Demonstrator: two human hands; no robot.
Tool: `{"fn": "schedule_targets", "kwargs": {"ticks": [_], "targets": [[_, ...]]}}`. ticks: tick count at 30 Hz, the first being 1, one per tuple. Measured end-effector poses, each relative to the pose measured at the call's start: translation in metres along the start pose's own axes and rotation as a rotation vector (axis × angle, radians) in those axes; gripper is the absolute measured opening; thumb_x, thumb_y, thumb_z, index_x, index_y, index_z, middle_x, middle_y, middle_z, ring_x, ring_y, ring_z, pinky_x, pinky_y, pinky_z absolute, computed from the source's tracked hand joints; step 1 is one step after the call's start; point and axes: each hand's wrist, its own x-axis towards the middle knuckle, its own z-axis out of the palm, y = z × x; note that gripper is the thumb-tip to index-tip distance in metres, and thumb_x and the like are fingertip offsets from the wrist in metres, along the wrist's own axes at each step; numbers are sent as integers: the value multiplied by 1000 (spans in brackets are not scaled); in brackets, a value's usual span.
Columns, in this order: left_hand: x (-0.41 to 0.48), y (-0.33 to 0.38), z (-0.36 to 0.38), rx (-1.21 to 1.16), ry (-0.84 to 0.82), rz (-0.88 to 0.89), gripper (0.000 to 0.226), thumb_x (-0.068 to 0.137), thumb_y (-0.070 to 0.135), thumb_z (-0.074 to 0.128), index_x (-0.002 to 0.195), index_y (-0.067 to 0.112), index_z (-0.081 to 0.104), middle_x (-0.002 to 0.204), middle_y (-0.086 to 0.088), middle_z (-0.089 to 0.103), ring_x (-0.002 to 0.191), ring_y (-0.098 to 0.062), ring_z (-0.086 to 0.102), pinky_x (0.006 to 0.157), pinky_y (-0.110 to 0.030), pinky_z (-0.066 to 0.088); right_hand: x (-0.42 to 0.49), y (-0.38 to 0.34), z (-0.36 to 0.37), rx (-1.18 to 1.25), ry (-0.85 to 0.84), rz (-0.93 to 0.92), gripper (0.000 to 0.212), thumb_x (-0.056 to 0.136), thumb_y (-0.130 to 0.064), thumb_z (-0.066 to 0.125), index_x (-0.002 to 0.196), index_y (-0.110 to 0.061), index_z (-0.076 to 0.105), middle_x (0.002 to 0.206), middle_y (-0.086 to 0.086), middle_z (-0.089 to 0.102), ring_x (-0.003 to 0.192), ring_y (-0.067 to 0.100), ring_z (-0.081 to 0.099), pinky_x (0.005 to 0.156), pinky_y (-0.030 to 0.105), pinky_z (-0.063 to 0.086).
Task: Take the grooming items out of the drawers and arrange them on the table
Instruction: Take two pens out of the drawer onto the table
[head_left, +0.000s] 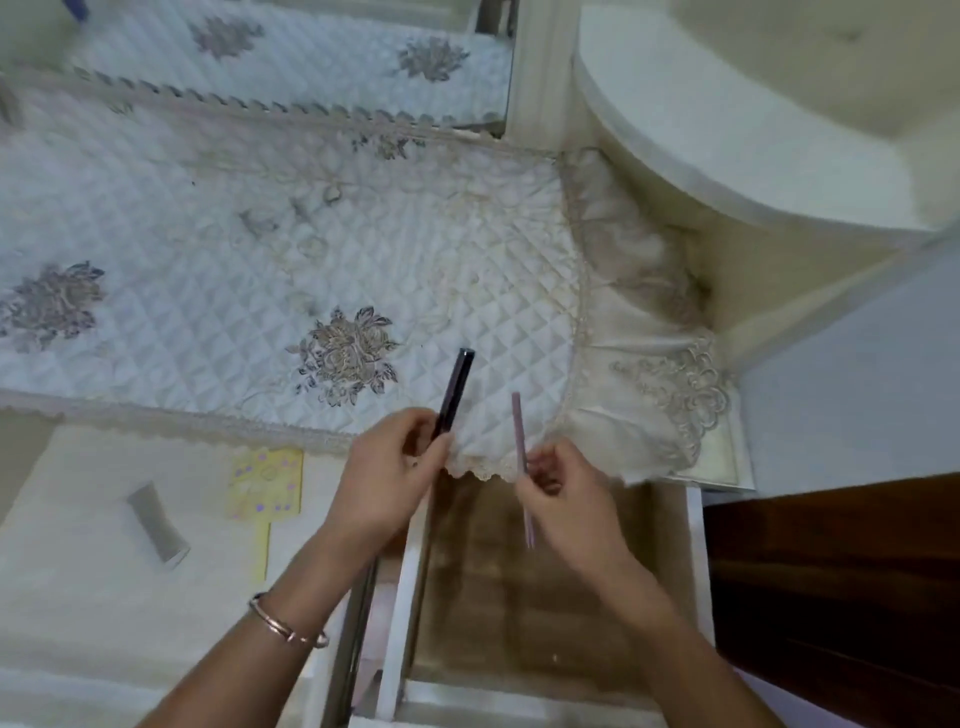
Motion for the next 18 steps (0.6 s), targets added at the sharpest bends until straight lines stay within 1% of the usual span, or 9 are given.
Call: {"fn": "schedule_targets", "kwargs": {"ticks": [2, 4, 6, 9, 10, 12, 14, 16, 18], "targets": [[41, 8, -3, -7, 61, -5, 3, 84, 19, 63, 84, 20, 60, 72, 1, 59, 74, -20, 63, 69, -34, 52, 36, -22, -4, 64, 108, -19, 17, 81, -8, 61, 84, -22, 54, 72, -6, 58, 66, 9, 57, 67, 24, 53], [77, 11, -1, 70, 65, -51, 11, 86, 20, 60, 92, 11, 64, 76, 0, 59, 73, -19, 59, 63, -28, 46, 73, -37, -4, 90, 177, -15, 15, 80, -5, 59, 89, -16, 55, 68, -5, 54, 66, 13, 54, 70, 34, 53], [103, 8, 5, 170, 31, -119, 20, 87, 22, 59, 97, 5, 65, 80, -4, 61, 73, -19, 56, 56, -25, 38, 104, -42, 0, 61, 212, 11, 15, 79, -3, 57, 92, -10, 57, 64, -6, 50, 66, 14, 52, 71, 31, 48], [123, -2, 11, 215, -8, -181, 22, 82, 22, 64, 93, 3, 66, 81, -10, 65, 82, -27, 62, 62, -25, 37, 133, -43, 9, -30, 247, 42, 20, 81, -5, 56, 102, -5, 58, 74, 1, 54, 73, 16, 52, 68, 24, 41], [125, -5, 12, 182, -12, -193, 23, 81, 21, 66, 94, 3, 65, 76, -7, 63, 81, -26, 63, 61, -24, 38, 138, -44, 12, -58, 255, 40, 20, 83, -6, 57, 103, -5, 58, 78, 3, 55, 73, 16, 52, 68, 22, 39], [127, -10, 12, 118, -9, -186, 29, 81, 21, 67, 104, 4, 61, 66, 3, 56, 72, -21, 58, 55, -24, 37, 145, -46, 16, -117, 254, 28, 21, 85, -8, 57, 105, -4, 57, 77, 3, 54, 68, 15, 51, 67, 22, 38], [126, -12, 12, 130, -12, -154, 35, 83, 25, 66, 111, 5, 57, 63, 8, 51, 69, -17, 54, 57, -25, 36, 148, -45, 19, -175, 245, 11, 21, 86, -9, 57, 106, -2, 57, 74, 1, 52, 66, 15, 50, 66, 23, 39], [123, -11, 12, 180, -29, -125, 34, 84, 29, 64, 109, 6, 58, 68, 4, 53, 72, -17, 52, 62, -27, 37, 148, -42, 22, -211, 238, -12, 22, 86, -10, 57, 107, -2, 56, 67, -3, 48, 70, 17, 51, 66, 23, 39], [120, -9, 11, 195, -40, -112, 33, 85, 30, 63, 107, 6, 60, 79, -2, 57, 76, -21, 54, 66, -33, 42, 145, -42, 22, -225, 233, -29, 23, 86, -13, 58, 107, -2, 56, 63, -8, 43, 72, 17, 50, 67, 24, 39]]}}
